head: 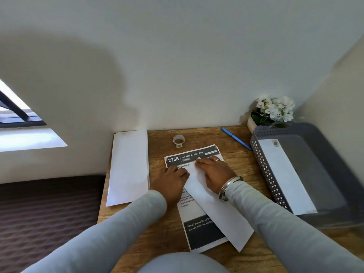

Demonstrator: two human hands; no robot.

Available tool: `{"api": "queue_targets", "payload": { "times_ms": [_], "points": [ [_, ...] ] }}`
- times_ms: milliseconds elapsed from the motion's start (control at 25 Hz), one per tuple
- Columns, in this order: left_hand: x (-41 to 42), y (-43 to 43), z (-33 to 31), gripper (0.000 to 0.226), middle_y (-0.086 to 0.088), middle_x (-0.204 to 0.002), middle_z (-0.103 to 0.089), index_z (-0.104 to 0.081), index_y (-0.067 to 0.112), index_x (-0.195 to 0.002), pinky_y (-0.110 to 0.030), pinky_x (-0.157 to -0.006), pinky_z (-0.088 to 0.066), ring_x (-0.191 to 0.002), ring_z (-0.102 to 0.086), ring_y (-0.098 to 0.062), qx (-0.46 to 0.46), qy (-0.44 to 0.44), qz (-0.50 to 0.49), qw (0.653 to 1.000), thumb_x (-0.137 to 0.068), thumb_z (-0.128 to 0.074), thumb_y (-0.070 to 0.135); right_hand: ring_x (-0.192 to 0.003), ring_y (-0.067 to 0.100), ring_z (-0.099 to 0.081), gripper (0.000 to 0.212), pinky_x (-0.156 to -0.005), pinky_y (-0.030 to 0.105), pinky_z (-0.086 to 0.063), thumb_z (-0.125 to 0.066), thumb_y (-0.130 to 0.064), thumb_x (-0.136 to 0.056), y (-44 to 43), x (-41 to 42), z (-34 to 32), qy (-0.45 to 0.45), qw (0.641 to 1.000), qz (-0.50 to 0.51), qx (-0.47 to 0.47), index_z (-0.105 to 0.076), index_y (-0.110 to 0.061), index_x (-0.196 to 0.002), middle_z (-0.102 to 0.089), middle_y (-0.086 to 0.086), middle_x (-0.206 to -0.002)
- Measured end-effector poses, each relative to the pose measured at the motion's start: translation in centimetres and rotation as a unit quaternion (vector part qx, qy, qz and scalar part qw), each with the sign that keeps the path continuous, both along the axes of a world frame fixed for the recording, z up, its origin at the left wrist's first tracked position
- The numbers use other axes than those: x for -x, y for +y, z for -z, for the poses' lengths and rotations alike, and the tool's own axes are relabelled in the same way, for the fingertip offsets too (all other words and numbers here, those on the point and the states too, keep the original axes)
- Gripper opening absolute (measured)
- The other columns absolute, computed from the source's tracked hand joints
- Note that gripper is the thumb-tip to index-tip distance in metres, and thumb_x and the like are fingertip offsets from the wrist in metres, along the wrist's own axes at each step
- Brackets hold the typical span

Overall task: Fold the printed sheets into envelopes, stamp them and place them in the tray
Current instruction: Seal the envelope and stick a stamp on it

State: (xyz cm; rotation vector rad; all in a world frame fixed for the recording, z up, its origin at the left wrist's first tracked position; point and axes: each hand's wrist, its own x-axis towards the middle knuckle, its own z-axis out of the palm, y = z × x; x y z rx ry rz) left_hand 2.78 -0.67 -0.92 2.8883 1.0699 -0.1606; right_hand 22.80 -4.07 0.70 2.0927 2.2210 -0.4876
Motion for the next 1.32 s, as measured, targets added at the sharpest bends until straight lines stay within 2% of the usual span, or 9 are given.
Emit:
{"api": "queue_targets", "payload": {
  "times_ms": [80, 240, 400, 640, 840, 920, 1080, 1200, 1320],
  "points": [
    [2.0, -0.6, 0.5, 0.063, -0.004, -0.15, -0.046, -0.045, 0.017, -0.146, -0.051, -0.11, -0.036, -0.136, -0.042, -0.033, 0.001, -0.01, 0.016, 1.0, -0.09, -0.068, 0.032, -0.139, 0.023, -0.035, 0.061, -0.114, 0.04, -0.035, -0.048, -0.015, -0.091, -0.1, -0.2, 0.4, 0.004, 1.0, -0.001, -0.007, -0.04, -0.026, -0.15, -0.038, -0.009, -0.157],
    [3.8, -1.4, 1.5, 0.066, -0.004, -0.13, -0.065, -0.065, 0.017, -0.128, -0.05, -0.088, -0.056, -0.114, -0.062, -0.032, -0.012, -0.022, 0.017, 1.0, -0.069, -0.088, 0.034, -0.138, 0.025, -0.037, 0.061, -0.112, 0.041, -0.036, -0.051, -0.015, -0.09, -0.1, 0.9, 0.2, -0.027, 0.999, 0.001, -0.019, -0.041, -0.022, -0.149, -0.04, -0.005, -0.155],
    [3.6, -1.7, 1.3, 0.066, -0.004, -0.127, -0.066, -0.066, 0.018, -0.127, -0.049, -0.087, -0.056, -0.112, -0.063, -0.031, -0.01, -0.034, -0.002, 0.999, -0.067, -0.089, 0.033, -0.137, 0.026, -0.038, 0.06, -0.111, 0.042, -0.035, -0.055, -0.016, -0.089, -2.7, 4.0, 0.8, -0.029, 0.996, -0.081, -0.028, -0.044, -0.021, -0.147, -0.042, -0.001, -0.153],
    [3.8, -1.5, 1.0, 0.063, -0.003, -0.129, -0.065, -0.065, 0.017, -0.128, -0.05, -0.088, -0.056, -0.114, -0.062, -0.031, -0.008, -0.042, 0.003, 0.999, -0.071, -0.087, 0.031, -0.132, 0.025, -0.042, 0.062, -0.107, 0.042, -0.039, -0.05, -0.011, -0.085, -1.5, 1.4, 0.2, -0.07, 0.997, 0.013, -0.04, -0.044, -0.021, -0.146, -0.045, -0.003, -0.149],
    [3.7, -1.5, 0.8, 0.064, -0.004, -0.126, -0.067, -0.065, 0.017, -0.129, -0.049, -0.087, -0.056, -0.112, -0.063, -0.032, 0.004, -0.028, 0.0, 1.0, -0.071, -0.087, 0.03, -0.132, 0.024, -0.041, 0.056, -0.108, 0.04, -0.039, -0.059, -0.02, -0.088, -1.9, 5.2, 0.4, -0.022, 0.996, -0.086, -0.029, -0.046, -0.023, -0.143, -0.045, -0.003, -0.147],
    [3.7, -1.4, 0.8, 0.063, -0.004, -0.126, -0.067, -0.065, 0.017, -0.128, -0.049, -0.086, -0.057, -0.111, -0.063, -0.032, 0.002, -0.026, 0.007, 1.0, -0.071, -0.087, 0.03, -0.135, 0.025, -0.039, 0.06, -0.108, 0.042, -0.039, -0.056, -0.017, -0.088, -1.2, 3.9, 0.3, -0.038, 0.996, -0.07, -0.035, -0.043, -0.024, -0.146, -0.042, -0.003, -0.151],
    [3.4, -1.3, 0.7, 0.06, -0.006, -0.134, -0.062, -0.061, 0.015, -0.133, -0.052, -0.093, -0.052, -0.12, -0.058, -0.034, 0.02, -0.019, 0.0, 1.0, -0.079, -0.081, 0.032, -0.14, 0.026, -0.035, 0.066, -0.112, 0.043, -0.037, -0.05, -0.011, -0.088, 0.0, 1.3, 0.5, -0.051, 0.998, 0.026, -0.02, -0.037, -0.024, -0.151, -0.037, -0.004, -0.157],
    [1.5, -1.1, 0.6, 0.061, -0.006, -0.151, -0.044, -0.044, 0.015, -0.146, -0.053, -0.109, -0.037, -0.136, -0.04, -0.034, 0.011, -0.017, 0.004, 1.0, -0.092, -0.065, 0.032, -0.138, 0.025, -0.037, 0.061, -0.113, 0.042, -0.037, -0.05, -0.012, -0.089, 0.3, 1.3, 0.5, -0.027, 0.999, 0.032, -0.011, -0.042, -0.024, -0.149, -0.041, -0.005, -0.155],
    [-0.9, -0.2, -0.3, 0.062, -0.003, -0.154, -0.038, -0.037, 0.017, -0.15, -0.047, -0.115, -0.029, -0.139, -0.032, -0.03, -0.013, -0.015, 0.002, 1.0, -0.094, -0.06, 0.029, -0.138, 0.025, -0.038, 0.061, -0.113, 0.041, -0.037, -0.052, -0.014, -0.09, 0.5, 0.6, 0.3, -0.018, 1.0, 0.026, -0.002, -0.044, -0.026, -0.148, -0.041, -0.007, -0.155]
  ]
}}
